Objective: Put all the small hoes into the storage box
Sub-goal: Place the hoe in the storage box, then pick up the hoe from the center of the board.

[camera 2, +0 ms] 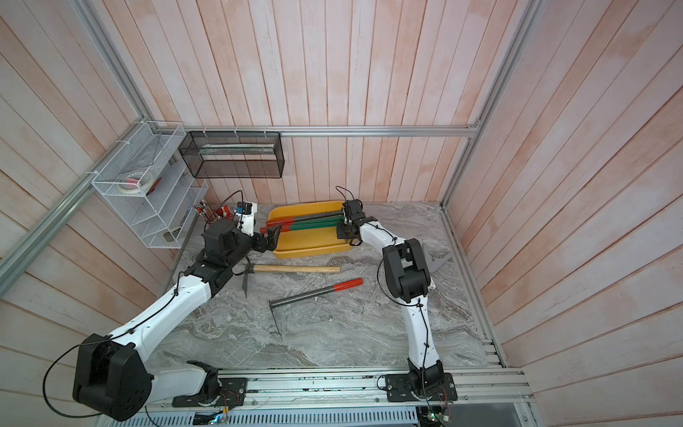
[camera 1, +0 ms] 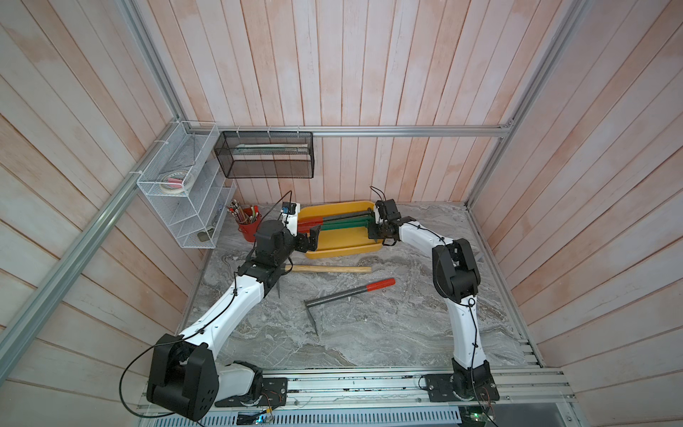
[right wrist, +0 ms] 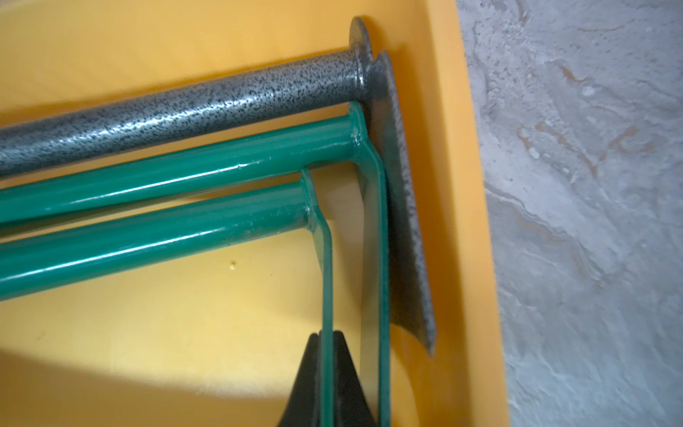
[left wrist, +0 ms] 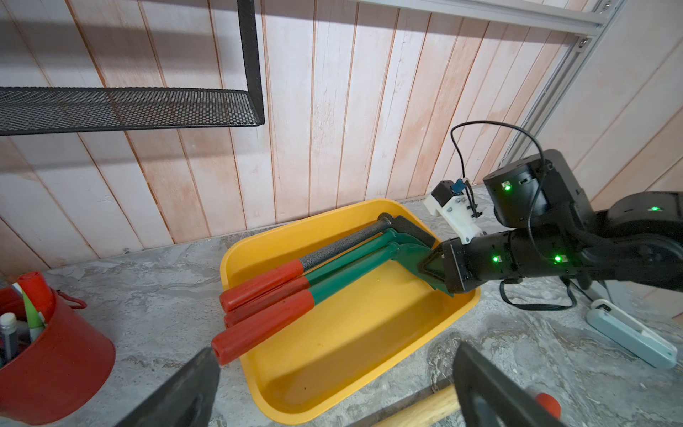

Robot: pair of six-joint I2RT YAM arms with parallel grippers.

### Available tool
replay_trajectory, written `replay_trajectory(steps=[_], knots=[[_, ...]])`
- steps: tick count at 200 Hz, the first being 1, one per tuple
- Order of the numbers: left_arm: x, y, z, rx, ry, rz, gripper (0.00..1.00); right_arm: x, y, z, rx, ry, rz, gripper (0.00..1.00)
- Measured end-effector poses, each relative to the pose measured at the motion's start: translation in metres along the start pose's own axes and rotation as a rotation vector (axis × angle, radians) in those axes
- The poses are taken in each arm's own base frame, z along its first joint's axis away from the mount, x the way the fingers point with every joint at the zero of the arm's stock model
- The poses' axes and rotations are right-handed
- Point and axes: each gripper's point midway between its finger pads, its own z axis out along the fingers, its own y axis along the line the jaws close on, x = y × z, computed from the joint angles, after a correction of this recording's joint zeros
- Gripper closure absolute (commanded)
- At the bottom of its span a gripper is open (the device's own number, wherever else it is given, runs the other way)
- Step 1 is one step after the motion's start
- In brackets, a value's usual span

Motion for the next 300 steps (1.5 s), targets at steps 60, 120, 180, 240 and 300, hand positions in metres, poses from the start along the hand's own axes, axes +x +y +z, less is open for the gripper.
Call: replay_trajectory(steps=[60, 120, 180, 240, 300], knots=[[0.0, -0.001, 0.0, 0.014, 0.0, -0.019, 0.0, -0.002, -0.001, 0.004, -0.011, -0.027, 0.004, 0.87], [0.002, -0.002, 0.0, 0.022, 0.001, -0.023, 0.0, -0.016, 0.001, -0.009, -0.026, -0.081, 0.01, 0.75], [0.006, -0.003, 0.006, 0.052, 0.0, -0.049, 0.0, -0.06, 0.012, -0.081, -0.017, -0.232, -0.026, 0.73], [0.031, 0.014, 0.016, 0.07, 0.037, -0.167, 0.0, -0.012, 0.076, -0.173, -0.138, -0.291, -0.307, 0.68], [0.034, 0.021, 0.015, 0.064, -0.003, -0.25, 0.0, 0.148, 0.124, -0.151, -0.25, 0.049, -0.676, 0.66]])
